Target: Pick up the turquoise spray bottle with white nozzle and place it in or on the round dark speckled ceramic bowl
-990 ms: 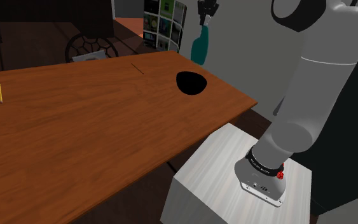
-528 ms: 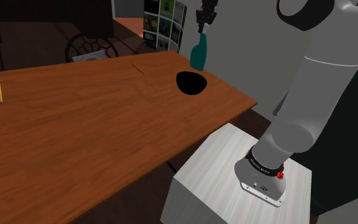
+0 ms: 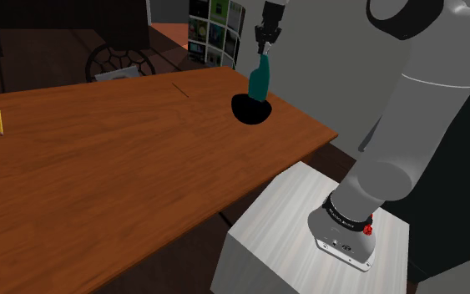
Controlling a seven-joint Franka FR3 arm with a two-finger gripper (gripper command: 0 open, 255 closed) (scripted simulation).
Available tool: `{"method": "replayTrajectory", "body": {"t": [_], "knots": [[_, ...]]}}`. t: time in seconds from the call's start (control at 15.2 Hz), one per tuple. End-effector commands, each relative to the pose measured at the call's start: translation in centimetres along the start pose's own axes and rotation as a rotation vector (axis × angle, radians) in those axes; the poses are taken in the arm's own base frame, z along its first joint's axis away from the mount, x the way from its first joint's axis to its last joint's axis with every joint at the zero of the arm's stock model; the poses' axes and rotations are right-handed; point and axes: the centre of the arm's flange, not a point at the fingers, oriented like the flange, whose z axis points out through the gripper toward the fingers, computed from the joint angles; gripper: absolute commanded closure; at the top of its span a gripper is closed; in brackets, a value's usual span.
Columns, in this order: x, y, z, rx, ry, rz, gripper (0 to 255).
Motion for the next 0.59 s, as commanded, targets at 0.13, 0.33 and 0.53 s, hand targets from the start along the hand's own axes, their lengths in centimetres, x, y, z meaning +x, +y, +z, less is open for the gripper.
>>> {"method": "replayTrajectory", "body": {"t": [0.13, 0.33, 0.53], "knots": [[0.0, 0.0, 2.2, 0.000, 0.001, 0.000, 255], [0.0, 0.0, 2.7, 0.000, 0.001, 0.000, 255], [0.0, 0.0, 2.7, 0.000, 0.001, 0.000, 255]]}}
